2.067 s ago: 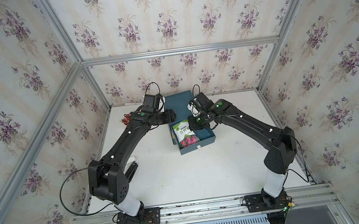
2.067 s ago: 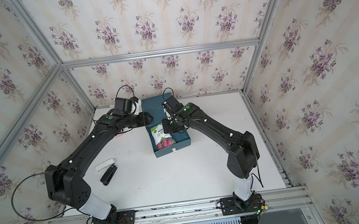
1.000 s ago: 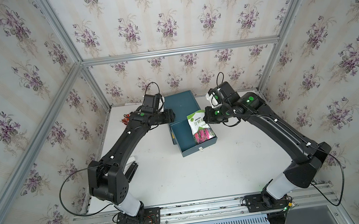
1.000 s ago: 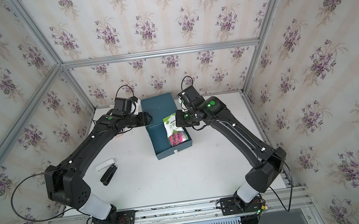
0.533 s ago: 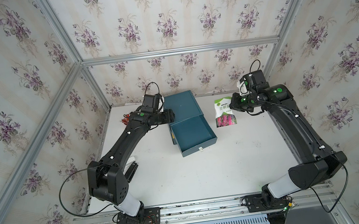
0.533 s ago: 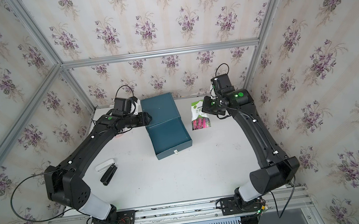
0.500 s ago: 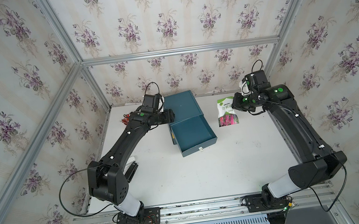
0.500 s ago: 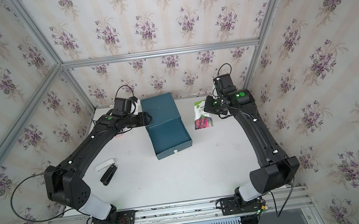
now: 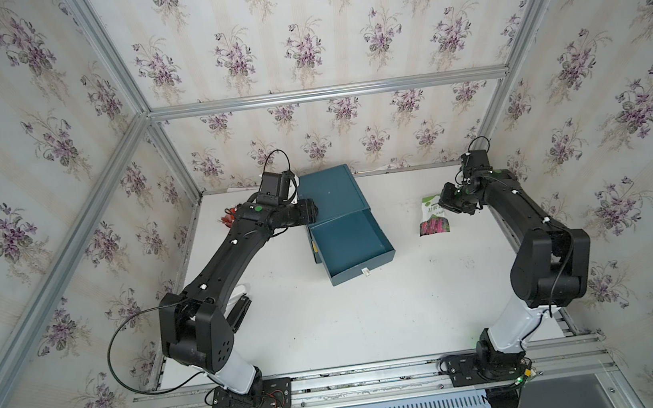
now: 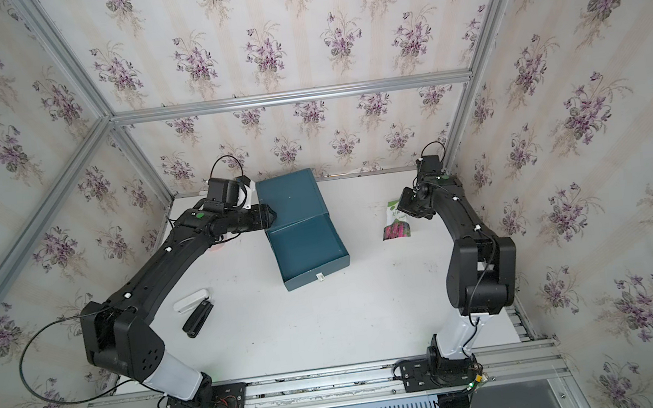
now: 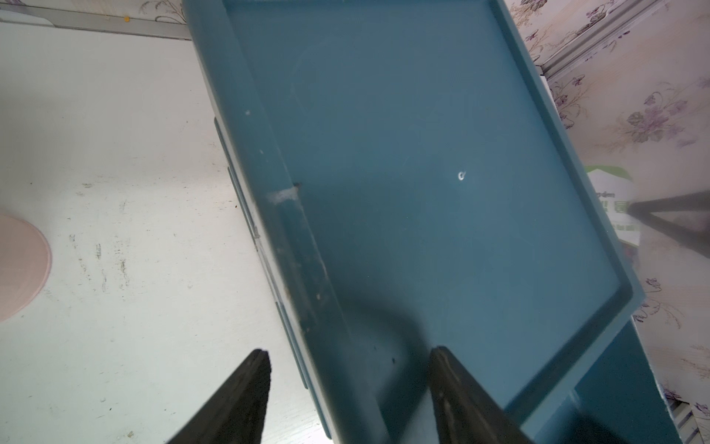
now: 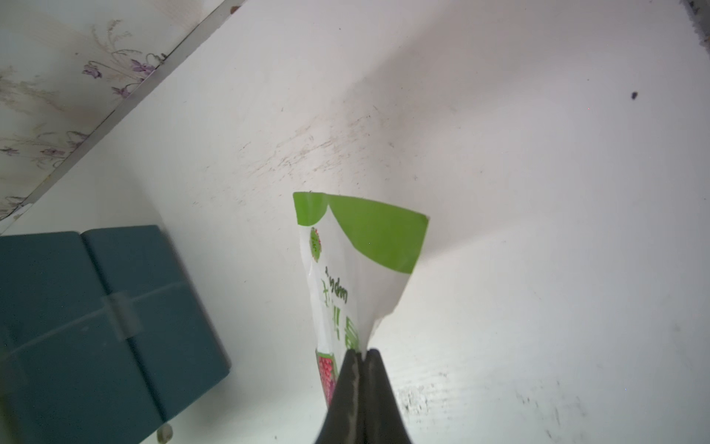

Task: Take the seed bags out of the drawer
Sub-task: Place the seed packet at the center of the board.

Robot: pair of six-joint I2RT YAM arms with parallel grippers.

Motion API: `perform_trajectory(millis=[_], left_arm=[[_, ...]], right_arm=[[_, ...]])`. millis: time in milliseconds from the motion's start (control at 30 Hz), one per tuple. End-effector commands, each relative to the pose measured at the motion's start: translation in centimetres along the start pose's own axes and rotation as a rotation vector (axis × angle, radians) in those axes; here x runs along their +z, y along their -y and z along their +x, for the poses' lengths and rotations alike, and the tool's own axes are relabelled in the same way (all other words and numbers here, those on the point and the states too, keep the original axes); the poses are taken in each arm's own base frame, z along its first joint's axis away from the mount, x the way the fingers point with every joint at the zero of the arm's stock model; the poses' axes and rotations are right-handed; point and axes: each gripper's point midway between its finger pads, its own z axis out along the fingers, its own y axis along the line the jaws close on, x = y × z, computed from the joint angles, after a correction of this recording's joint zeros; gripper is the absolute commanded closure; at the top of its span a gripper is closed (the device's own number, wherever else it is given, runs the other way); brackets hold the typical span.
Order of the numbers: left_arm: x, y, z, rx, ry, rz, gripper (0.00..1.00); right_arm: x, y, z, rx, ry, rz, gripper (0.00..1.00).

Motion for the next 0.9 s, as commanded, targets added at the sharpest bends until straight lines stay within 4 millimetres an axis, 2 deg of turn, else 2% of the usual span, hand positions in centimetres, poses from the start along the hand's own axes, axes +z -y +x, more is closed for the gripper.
perform_trajectory(millis=[0, 233, 400, 533, 600, 700, 867], left_arm=[[0.2, -2.0, 3.2, 0.018, -0.126, -0.085, 0.32], [0.2, -2.2, 3.3, 0.019, -0.131, -0.092, 0.31], [0.2, -2.4, 3.4, 0.019, -0.133, -0.095, 0.31], [0.4, -2.4, 3.4, 0.018, -0.137, -0.095, 0.31], [0.3, -2.4, 3.2, 0.017, -0.134, -0.095, 0.31], [0.3, -2.5, 3.2, 0.017, -0.138, -0.099, 0.31], [0.3, -2.6, 3.1, 0.02, -0.139, -0.103, 0.32]], right_arm=[[1.7, 0.7, -2.0, -0.007, 0.043, 0.017, 1.0], [5.4, 3.9, -2.2, -0.006, -0.016, 0.123, 1.0], [7.3, 5.2, -1.6, -0.007, -0.054, 0.17, 1.0], [8.4, 6.0, -0.9, -0.007, -0.082, 0.195, 0.96], [8.6, 6.2, -0.8, -0.01, -0.084, 0.207, 0.92], [8.4, 6.3, -0.9, -0.013, -0.081, 0.215, 0.78], [7.0, 5.4, -1.3, -0.018, -0.065, 0.183, 0.61]])
